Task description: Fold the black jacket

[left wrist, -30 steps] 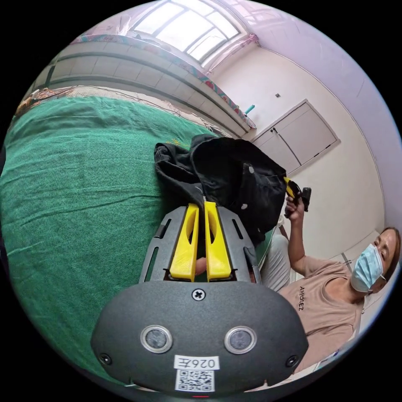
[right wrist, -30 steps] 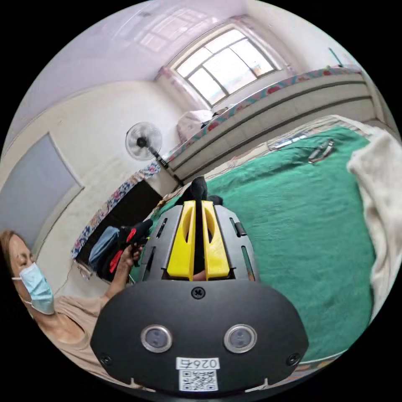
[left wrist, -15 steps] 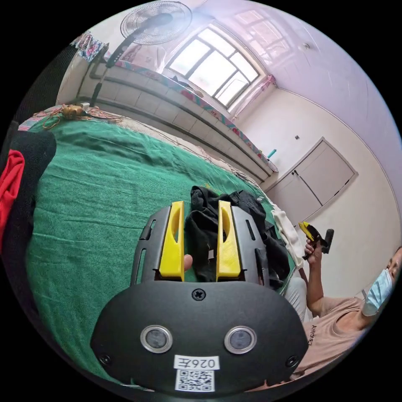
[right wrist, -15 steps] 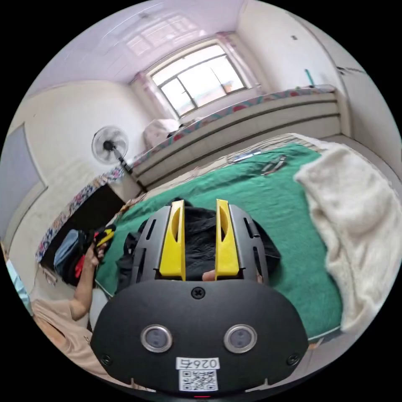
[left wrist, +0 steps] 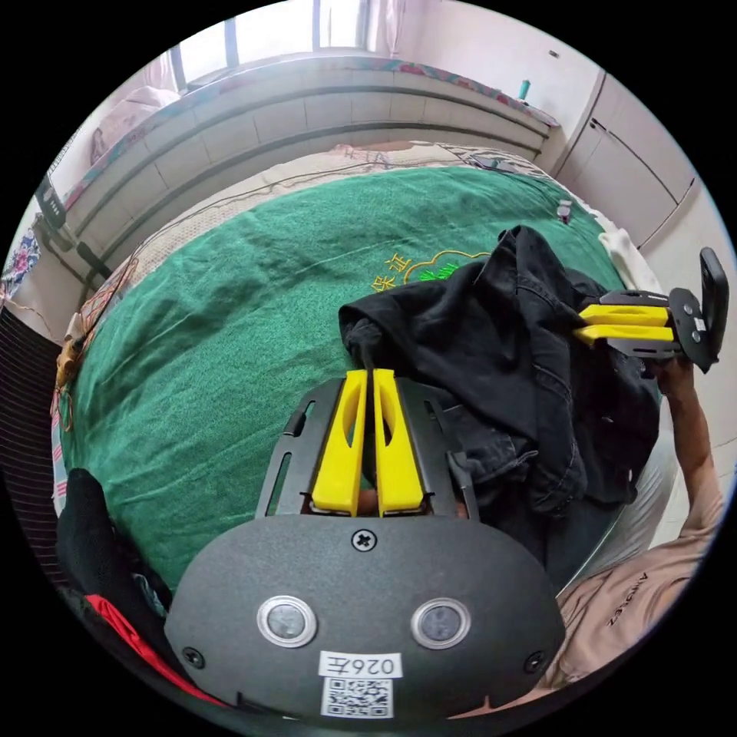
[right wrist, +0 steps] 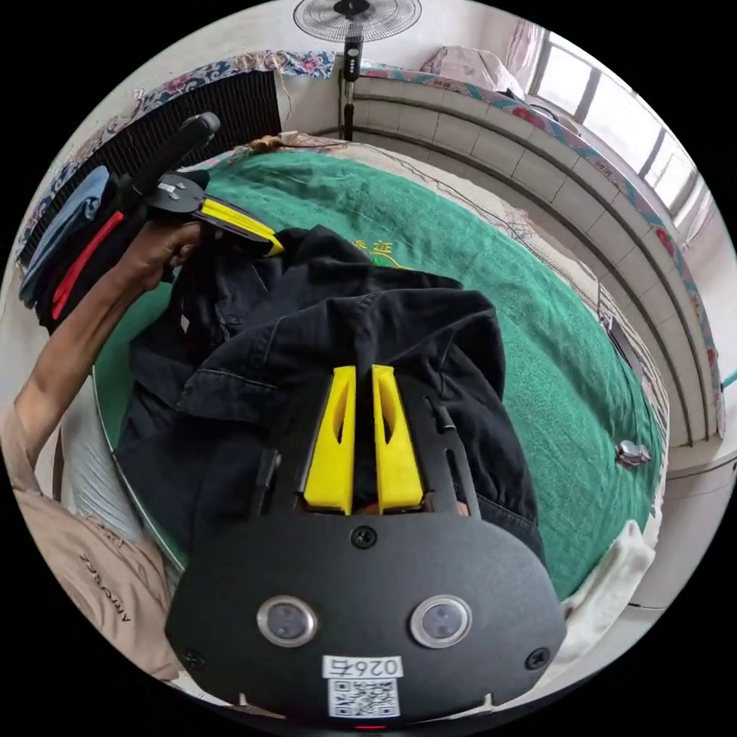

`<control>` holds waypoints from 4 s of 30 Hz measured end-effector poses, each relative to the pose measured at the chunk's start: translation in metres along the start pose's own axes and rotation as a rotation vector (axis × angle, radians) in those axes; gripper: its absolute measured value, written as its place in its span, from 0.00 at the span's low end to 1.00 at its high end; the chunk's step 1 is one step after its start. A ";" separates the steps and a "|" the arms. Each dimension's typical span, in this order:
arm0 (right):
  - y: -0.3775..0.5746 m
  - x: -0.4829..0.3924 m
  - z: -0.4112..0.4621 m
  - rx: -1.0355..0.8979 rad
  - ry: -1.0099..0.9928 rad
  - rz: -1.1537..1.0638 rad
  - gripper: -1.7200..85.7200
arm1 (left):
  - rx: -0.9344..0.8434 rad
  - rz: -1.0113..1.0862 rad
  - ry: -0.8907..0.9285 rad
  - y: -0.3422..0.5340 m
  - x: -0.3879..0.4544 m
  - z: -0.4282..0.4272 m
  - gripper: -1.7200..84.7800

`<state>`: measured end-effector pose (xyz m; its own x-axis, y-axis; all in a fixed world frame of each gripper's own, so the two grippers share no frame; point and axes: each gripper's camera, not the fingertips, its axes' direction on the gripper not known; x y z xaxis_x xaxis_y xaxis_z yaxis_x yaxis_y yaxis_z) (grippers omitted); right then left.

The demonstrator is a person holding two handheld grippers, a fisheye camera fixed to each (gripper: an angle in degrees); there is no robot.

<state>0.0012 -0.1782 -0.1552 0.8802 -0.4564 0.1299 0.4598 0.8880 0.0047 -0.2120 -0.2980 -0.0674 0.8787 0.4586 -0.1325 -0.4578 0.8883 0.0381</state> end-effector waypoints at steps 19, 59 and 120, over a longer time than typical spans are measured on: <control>0.108 0.205 -0.144 0.337 0.236 0.667 0.07 | 0.274 -0.271 0.310 -0.039 -0.058 0.002 0.12; 0.271 0.060 -0.161 0.373 -0.067 0.477 0.06 | 0.672 -0.477 0.701 -0.141 -0.059 -0.039 0.11; 0.189 -0.153 -0.089 0.013 -0.158 -0.107 0.05 | 0.263 -0.070 0.221 0.085 0.055 -0.024 0.01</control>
<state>-0.0359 0.0548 -0.2628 0.7965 -0.5347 0.2822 0.5472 0.8360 0.0394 -0.2058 -0.1985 -0.0955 0.8434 0.4044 -0.3537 -0.3213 0.9073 0.2714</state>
